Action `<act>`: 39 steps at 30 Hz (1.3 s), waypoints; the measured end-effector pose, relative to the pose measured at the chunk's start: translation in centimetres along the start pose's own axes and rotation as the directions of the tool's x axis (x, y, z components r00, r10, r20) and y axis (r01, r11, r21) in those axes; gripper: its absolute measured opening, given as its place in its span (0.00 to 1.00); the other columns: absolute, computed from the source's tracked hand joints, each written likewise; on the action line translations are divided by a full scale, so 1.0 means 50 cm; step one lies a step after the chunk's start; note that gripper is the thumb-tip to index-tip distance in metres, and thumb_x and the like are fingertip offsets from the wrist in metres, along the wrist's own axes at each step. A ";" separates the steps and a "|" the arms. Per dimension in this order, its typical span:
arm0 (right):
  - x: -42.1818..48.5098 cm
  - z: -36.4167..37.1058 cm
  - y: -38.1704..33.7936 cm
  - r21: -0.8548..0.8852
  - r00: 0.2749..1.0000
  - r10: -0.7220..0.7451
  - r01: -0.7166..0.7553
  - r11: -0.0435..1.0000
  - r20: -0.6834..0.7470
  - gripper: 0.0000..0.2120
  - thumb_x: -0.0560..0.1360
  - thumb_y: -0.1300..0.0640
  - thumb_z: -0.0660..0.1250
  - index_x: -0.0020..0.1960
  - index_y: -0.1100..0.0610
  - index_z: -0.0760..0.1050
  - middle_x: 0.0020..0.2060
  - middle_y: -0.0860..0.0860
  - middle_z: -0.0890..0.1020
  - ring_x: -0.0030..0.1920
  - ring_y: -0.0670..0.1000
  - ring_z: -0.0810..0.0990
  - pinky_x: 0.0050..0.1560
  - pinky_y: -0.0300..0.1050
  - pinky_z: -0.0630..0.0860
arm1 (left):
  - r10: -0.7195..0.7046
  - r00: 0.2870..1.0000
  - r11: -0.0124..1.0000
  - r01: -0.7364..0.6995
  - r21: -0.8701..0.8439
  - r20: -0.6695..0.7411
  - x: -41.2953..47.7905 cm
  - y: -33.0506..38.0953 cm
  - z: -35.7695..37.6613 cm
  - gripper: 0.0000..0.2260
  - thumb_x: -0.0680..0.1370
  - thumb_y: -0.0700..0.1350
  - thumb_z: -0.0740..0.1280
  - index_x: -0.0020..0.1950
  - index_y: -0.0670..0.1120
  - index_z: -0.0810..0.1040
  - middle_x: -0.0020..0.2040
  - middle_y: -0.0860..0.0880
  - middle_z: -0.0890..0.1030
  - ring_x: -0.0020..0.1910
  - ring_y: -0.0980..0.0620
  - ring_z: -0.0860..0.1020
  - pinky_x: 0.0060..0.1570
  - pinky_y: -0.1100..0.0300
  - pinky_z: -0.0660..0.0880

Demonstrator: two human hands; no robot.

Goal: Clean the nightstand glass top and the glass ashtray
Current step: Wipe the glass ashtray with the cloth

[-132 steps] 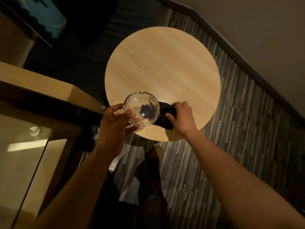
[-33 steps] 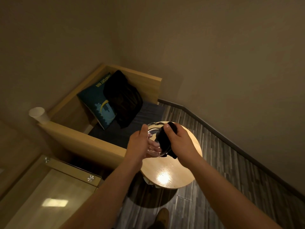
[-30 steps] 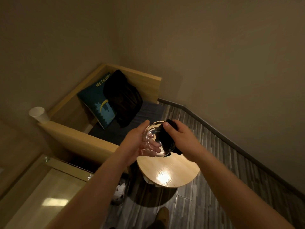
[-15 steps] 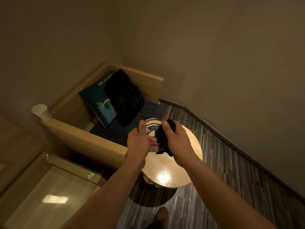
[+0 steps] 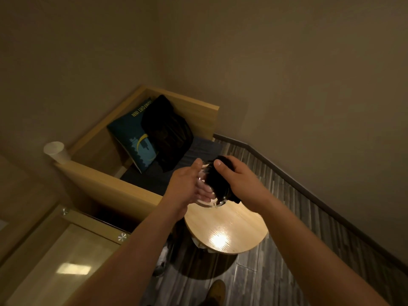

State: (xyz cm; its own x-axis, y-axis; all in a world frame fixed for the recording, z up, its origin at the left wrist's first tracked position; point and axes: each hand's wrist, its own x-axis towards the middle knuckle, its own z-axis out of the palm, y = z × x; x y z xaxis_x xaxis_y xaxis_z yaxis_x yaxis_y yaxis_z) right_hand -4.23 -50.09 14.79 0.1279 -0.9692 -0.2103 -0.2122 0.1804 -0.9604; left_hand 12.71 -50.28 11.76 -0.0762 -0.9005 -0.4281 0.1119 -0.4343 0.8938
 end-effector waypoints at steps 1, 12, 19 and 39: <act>-0.003 0.015 0.009 0.023 0.997 0.011 -0.009 1.000 -0.070 0.12 0.81 0.41 0.65 0.58 0.47 0.77 0.49 0.51 0.85 0.51 0.57 0.86 0.51 0.55 0.84 | -0.017 0.997 0.999 0.015 -0.031 -0.077 0.004 -0.008 0.006 0.24 0.85 0.60 0.61 0.53 0.39 0.80 0.36 0.36 0.86 0.35 0.40 0.87 0.31 0.55 0.82; -0.011 0.043 0.029 -0.123 0.969 -0.031 0.001 0.992 -0.245 0.12 0.83 0.39 0.59 0.59 0.45 0.73 0.48 0.42 0.82 0.43 0.31 0.80 0.37 0.31 0.74 | -0.113 0.977 0.887 0.017 -0.462 -0.181 -0.010 -0.037 0.022 0.22 0.85 0.58 0.63 0.63 0.39 0.78 0.50 0.39 0.89 0.51 0.42 0.88 0.44 0.49 0.84; -0.024 0.008 -0.033 -0.311 0.907 -0.380 0.314 0.897 -0.181 0.22 0.81 0.36 0.57 0.71 0.43 0.65 0.64 0.46 0.75 0.63 0.47 0.77 0.60 0.50 0.79 | -0.055 0.998 0.841 0.047 -0.540 0.001 -0.037 0.003 0.011 0.23 0.84 0.59 0.63 0.70 0.43 0.78 0.61 0.38 0.86 0.60 0.39 0.85 0.54 0.41 0.84; -0.035 0.015 -0.049 -0.815 0.858 -0.270 0.505 0.285 0.437 0.30 0.83 0.35 0.44 0.76 0.47 0.69 0.71 0.45 0.72 0.72 0.47 0.67 0.66 0.48 0.66 | -0.019 0.962 0.723 0.201 -0.661 0.272 -0.033 -0.031 0.004 0.32 0.76 0.71 0.67 0.69 0.49 0.82 0.68 0.38 0.82 0.66 0.34 0.81 0.59 0.37 0.79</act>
State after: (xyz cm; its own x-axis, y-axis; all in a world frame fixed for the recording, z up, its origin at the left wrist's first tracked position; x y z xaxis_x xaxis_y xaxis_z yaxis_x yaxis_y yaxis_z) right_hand -3.21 -48.70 17.35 0.5904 -0.8071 -0.0005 -0.7853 -0.5743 -0.2314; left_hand 12.49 -48.10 11.11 -0.3446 -0.8528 -0.3923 0.7207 -0.5081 0.4716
